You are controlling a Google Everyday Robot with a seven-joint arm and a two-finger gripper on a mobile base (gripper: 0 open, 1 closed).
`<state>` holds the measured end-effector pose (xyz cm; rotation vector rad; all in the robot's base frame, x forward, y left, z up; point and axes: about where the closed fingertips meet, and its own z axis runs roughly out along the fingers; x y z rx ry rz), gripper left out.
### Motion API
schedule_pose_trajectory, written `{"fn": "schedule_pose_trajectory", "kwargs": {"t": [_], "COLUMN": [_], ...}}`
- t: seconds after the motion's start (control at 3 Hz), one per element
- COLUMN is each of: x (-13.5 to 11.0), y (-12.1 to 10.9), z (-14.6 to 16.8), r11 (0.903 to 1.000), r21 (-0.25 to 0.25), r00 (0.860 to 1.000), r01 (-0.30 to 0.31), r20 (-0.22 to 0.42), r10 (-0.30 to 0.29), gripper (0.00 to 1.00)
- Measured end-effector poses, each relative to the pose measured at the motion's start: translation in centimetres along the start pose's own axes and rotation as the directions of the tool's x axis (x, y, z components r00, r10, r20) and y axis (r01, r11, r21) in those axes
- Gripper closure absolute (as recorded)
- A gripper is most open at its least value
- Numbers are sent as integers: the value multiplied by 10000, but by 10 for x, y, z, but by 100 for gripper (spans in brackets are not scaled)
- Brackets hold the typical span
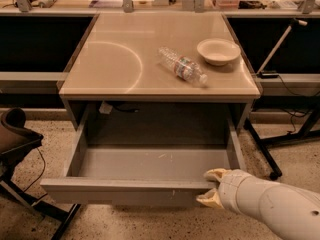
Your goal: Open top drawer
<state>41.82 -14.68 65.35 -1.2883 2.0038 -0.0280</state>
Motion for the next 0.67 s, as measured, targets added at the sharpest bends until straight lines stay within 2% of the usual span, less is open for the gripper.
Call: {"fn": "schedule_pose_trajectory", "kwargs": {"t": [0.33,0.67], "x": [0,0], "y": [0,0], "z": [0,0], "r11": [10000,10000], "r21": [0,0], "r00": [10000,10000], "r01": [0,0], "r20": [0,0], "r10": [0,0], "gripper": [81,58]}}
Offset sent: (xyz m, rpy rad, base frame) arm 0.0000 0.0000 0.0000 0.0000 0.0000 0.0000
